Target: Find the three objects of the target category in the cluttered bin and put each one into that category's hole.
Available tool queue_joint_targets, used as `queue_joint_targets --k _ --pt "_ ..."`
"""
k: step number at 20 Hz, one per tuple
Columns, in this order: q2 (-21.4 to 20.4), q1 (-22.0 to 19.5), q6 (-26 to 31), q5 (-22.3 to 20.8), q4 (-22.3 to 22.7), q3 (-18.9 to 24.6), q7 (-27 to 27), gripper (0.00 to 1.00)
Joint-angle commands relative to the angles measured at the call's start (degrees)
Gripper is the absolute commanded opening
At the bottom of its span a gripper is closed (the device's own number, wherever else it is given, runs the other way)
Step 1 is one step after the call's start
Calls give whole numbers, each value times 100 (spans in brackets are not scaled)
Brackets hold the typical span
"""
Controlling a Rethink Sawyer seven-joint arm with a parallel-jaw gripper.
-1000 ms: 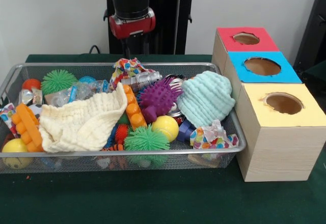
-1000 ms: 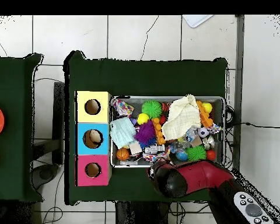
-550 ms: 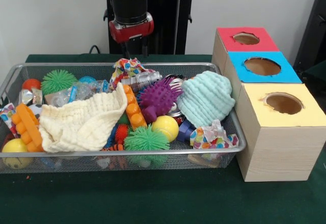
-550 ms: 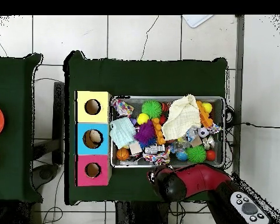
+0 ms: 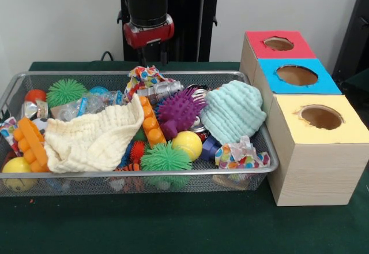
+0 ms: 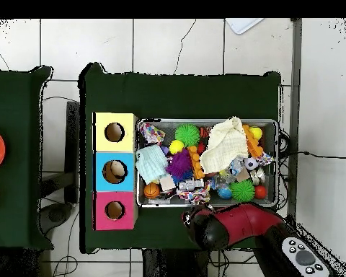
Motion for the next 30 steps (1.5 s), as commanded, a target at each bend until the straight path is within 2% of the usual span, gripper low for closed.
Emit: queue_joint_targets --k 1,5,15,19,21,24,30 --pt "492 -57 78 -732 -645 -313 -195 0" --pt "469 -195 -97 -687 -572 -123 -260 0" --pt "378 -327 149 -417 -590 179 -390 0" --pt "374 -373 74 -367 -630 312 -411 0" --pt "276 -280 174 -302 -651 252 -310 0" --pt "21 -311 422 37 -569 477 -417 0" --pt "-341 -339 800 450 -497 665 -526 0"
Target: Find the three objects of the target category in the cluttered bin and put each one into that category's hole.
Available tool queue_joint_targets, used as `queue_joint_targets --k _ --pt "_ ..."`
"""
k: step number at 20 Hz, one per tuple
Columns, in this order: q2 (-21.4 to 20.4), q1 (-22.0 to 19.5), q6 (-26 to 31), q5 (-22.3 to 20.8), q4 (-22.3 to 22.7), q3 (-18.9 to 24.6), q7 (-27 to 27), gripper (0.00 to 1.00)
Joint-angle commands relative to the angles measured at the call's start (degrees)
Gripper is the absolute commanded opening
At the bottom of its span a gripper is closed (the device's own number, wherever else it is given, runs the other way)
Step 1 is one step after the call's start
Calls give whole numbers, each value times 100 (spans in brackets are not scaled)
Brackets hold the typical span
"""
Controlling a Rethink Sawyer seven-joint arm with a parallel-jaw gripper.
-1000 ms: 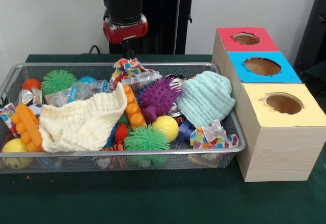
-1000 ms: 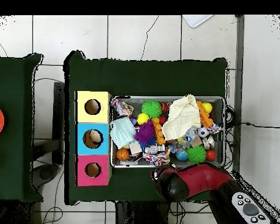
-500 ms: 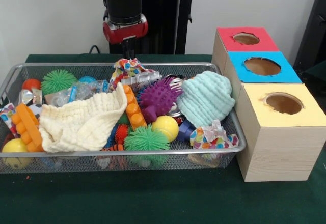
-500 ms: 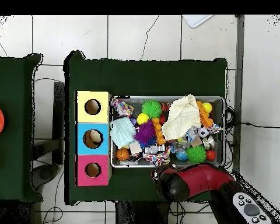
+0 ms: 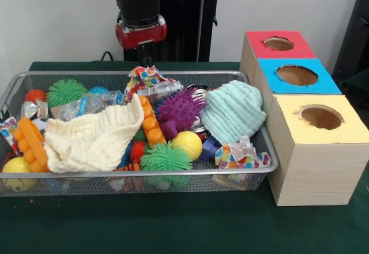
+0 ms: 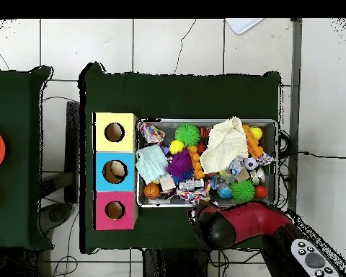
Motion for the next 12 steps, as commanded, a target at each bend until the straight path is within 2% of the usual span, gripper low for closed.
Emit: queue_joint_targets --k 1,12 --pt "-319 -80 803 477 -402 541 -517 0" --pt "-813 -3 1209 996 -346 739 -505 0"
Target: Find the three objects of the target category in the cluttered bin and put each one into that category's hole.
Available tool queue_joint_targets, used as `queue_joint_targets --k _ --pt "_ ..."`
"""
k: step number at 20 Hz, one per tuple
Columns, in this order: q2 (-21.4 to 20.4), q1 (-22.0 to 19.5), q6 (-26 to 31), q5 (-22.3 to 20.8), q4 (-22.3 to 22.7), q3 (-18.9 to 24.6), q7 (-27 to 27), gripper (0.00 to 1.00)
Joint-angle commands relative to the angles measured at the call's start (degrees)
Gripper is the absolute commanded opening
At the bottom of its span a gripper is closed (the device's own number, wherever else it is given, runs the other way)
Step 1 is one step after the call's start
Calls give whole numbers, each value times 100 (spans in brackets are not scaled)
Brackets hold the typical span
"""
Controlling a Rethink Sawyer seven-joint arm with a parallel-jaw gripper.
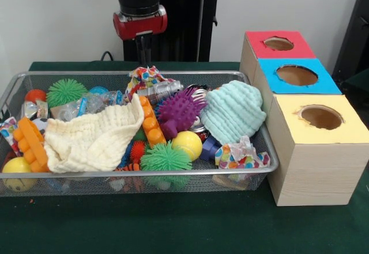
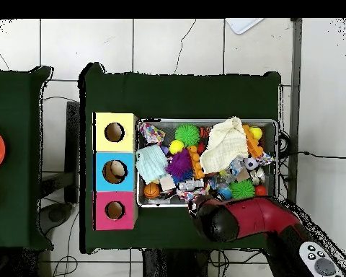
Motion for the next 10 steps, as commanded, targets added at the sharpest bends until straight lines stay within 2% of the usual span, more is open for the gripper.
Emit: queue_joint_targets --k 1,10 --pt "-307 50 780 374 -351 463 -501 0" --pt "-654 129 1059 651 -292 529 -492 0"
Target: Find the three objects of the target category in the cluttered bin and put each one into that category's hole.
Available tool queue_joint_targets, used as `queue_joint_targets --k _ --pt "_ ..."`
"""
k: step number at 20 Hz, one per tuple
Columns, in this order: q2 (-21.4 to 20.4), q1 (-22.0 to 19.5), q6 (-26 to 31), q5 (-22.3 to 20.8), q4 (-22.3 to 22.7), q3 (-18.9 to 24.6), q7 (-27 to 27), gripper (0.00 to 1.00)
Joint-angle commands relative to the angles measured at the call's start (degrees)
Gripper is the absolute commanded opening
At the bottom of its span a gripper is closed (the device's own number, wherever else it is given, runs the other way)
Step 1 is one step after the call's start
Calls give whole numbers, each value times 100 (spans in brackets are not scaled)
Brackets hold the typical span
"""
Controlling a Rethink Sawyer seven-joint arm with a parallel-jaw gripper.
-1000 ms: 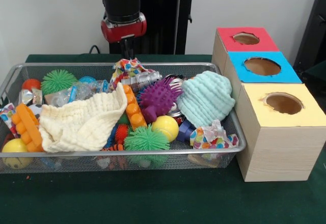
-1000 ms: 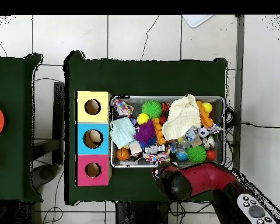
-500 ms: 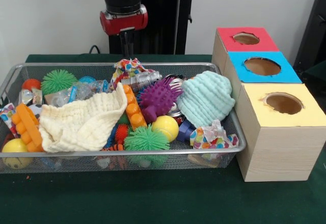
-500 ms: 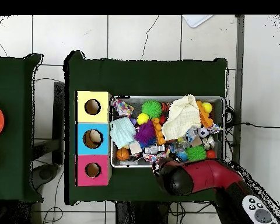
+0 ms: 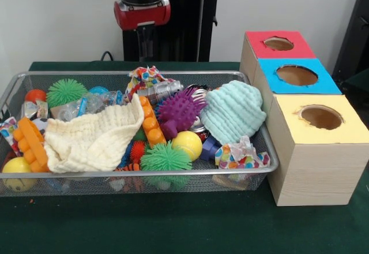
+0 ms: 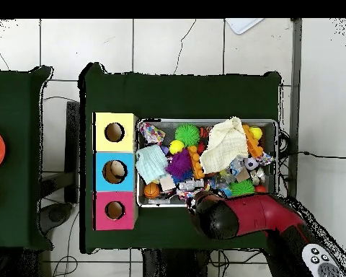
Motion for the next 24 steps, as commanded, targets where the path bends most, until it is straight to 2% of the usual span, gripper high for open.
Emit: queue_joint_targets --k 1,5,6,17,24 --pt "-295 89 800 295 -292 362 -495 0" --pt "-219 80 712 269 -317 420 -511 0" --pt "-191 104 805 262 -336 437 -561 100" --pt "36 -55 467 82 -471 511 -651 100" --pt "273 -36 277 -238 -610 375 -645 100"
